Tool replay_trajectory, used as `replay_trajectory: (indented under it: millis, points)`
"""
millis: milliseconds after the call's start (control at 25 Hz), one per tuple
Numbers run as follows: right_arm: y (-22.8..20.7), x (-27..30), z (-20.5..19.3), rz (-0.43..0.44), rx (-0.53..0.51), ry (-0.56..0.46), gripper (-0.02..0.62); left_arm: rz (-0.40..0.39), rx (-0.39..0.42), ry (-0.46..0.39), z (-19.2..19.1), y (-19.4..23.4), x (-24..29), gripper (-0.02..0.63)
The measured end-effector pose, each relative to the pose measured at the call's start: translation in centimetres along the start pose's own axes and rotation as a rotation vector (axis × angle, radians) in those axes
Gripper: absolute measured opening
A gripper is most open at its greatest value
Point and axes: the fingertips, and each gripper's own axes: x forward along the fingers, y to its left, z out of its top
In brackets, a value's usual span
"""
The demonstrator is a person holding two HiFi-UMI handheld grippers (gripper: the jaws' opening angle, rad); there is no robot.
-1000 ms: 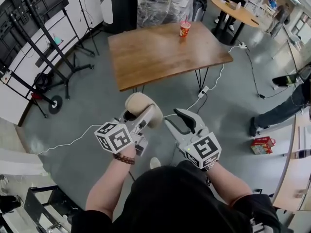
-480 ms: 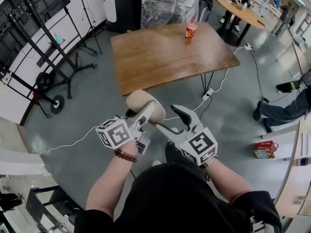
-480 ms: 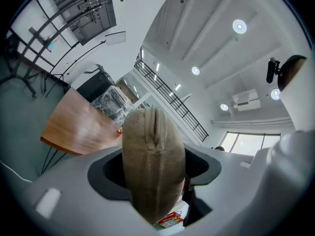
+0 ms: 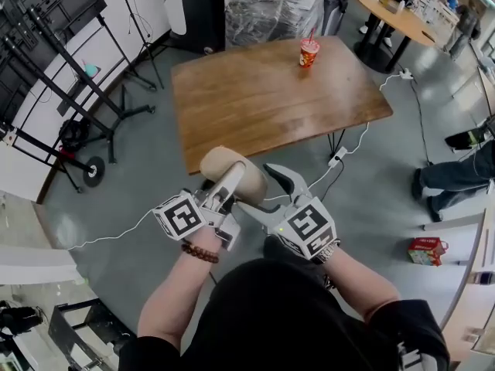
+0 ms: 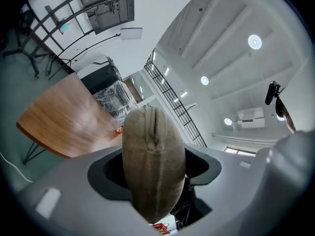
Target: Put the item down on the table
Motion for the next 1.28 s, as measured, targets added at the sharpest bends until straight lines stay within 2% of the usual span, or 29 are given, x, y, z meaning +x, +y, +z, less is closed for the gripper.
replay_trajectory:
  millis: [200, 480, 680, 880, 1080, 1200, 1280]
  points:
    - [-4.7, 1.4, -0.6, 0.04, 0.009, 0.032, 0.371, -0.017, -0.126, -0.014, 0.1, 0.6, 4.5, 0.319]
    - [-10.7, 2.7, -0.7, 0.09, 0.016, 0.05, 0.365, -0.03, -0.207, -0.035, 1.0, 1.8, 10.5, 0.319]
    - [-13.7, 3.3, -1.0, 0.117, -0.005, 0.088, 0.36, -0.017, -0.217, -0.062, 1.6, 2.5, 13.3, 0.319]
    - [-15.0, 4.2, -1.0, 0.144, -0.011, 0.114, 0.355, 0.016, -0.208, -0.072, 2.2, 3.5, 14.4, 0.321]
    - [-16.0, 5.2, -0.2, 0.148, -0.009, 0.086, 0.348, 0.015, -0.179, -0.075, 3.5, 3.8, 15.2, 0.324]
    - [-17.0, 5.7, 0.2, 0.13, -0.003, 0.063, 0.347, 0.025, -0.092, -0.06, 4.2, 4.2, 15.9, 0.326]
    - [-18.1, 6.1, 0.4, 0.111, -0.008, 0.053, 0.346, 0.031, -0.002, -0.045, 5.0, 4.4, 16.5, 0.371]
